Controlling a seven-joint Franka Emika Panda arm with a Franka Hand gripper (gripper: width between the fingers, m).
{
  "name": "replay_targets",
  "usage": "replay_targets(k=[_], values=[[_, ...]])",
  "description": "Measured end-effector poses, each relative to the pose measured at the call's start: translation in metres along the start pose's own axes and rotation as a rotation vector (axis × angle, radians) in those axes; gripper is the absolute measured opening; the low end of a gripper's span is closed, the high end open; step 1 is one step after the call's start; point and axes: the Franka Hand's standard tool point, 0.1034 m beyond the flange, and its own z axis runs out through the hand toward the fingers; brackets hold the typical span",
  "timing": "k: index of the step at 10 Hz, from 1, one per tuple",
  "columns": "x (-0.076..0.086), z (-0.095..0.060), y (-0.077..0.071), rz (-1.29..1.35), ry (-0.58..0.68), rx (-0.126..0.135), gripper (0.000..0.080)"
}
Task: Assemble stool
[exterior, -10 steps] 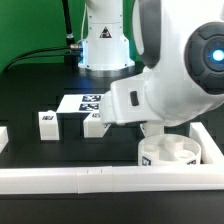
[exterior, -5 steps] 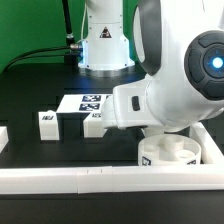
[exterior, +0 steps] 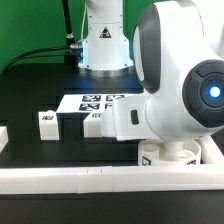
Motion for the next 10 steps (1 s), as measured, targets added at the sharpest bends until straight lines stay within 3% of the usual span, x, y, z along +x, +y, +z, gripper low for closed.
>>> replay_targets(k=[1,2,3,8,9,10], values=[[0.0,0.0,0.0,-0.001,0.0,0.0,0.0474],[0.0,0.0,0.0,-0.001,0.0,0.0,0.0474],[0.0,0.0,0.0,-0.001,-0.001,0.0,0.0332],[0.0,0.0,0.0,-0.001,-0.001,0.0,0.0335],[-0.003,-0.002,-0.001,-0.009,-0.001,-0.001,0.0335],[-0.014,-0.014,-0.001,-0.028,0.008,-0.003,0.0337]])
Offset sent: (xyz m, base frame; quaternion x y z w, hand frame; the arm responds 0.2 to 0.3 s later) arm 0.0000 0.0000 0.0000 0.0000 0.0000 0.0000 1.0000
